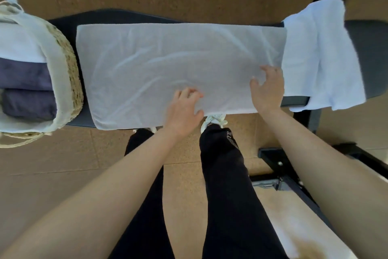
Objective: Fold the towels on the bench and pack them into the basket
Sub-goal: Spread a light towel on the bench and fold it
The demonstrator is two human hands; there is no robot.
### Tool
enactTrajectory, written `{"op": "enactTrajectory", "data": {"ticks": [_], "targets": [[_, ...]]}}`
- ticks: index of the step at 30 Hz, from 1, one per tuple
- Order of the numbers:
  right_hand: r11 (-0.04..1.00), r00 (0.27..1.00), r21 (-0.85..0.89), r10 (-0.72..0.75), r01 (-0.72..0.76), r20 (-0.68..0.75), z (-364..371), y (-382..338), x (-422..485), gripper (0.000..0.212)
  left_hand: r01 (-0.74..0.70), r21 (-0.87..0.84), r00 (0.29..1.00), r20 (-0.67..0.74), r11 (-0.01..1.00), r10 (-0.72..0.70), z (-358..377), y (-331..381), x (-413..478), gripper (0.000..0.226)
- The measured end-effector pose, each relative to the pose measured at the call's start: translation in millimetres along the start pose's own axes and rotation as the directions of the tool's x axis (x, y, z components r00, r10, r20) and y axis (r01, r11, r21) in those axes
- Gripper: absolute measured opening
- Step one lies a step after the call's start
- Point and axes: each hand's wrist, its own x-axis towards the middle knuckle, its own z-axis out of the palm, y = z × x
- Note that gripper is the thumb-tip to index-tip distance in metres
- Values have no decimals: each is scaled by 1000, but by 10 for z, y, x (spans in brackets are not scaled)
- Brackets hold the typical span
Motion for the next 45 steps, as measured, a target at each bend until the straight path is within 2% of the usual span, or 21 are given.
{"op": "enactTrajectory", "data": {"ticks": [2,4,7,11,14,17,20,23,26,29,32,35,38,42,43,45], "targets": [[998,998,-36,59,-59,-2,-135,116,231,45,-37,75,998,57,997,33,73,166,115,51],[996,997,-45,72,-72,5,-277,202,459,47,-84,220,989,136,972,55,190,331,247,58],[995,995,11,96,-96,22,-396,223,723,46,-93,401,982,188,911,18,326,441,350,66],[989,991,73,124,-127,53,-476,119,994,32,-58,437,992,130,898,1,375,477,356,65],[996,989,12,81,-83,124,-534,41,1159,23,-16,436,994,108,900,-35,383,548,368,58],[996,979,52,60,-72,196,-606,-11,1255,32,80,318,996,1,945,-85,428,755,466,40],[966,937,218,56,-138,345,-712,-48,1258,25,118,-34,989,-85,992,-121,486,1088,653,25],[902,860,345,53,-259,507,-808,-111,1179,22,190,-260,972,-85,947,-219,554,1511,826,34],[886,823,374,13,-272,568,-837,-145,1149,33,339,-394,917,-64,855,-393,655,1824,972,50],[900,834,365,-5,-237,552,-866,-209,1141,39,416,-405,870,-83,814,-485,752,1846,1025,30],[877,865,419,-7,-235,502,-874,-272,1156,34,428,-370,877,-48,824,-477,811,1738,897,11],[796,882,531,7,-290,471,-835,-357,1148,28,435,-383,882,-1,815,-471,827,1579,664,10],[729,894,607,15,-317,448,-744,-490,1079,23,460,-465,870,65,757,-489,803,1345,394,10],[763,926,599,-1,-243,378,-532,-760,909,8,464,-592,858,114,659,-501,703,902,21,20],[783,932,579,5,-228,361,-491,-848,853,12,460,-614,857,119,641,-501,662,782,-70,20],[794,941,579,-26,-186,338,-414,-1007,776,43,461,-650,853,136,604,-504,565,572,-238,21]]}}
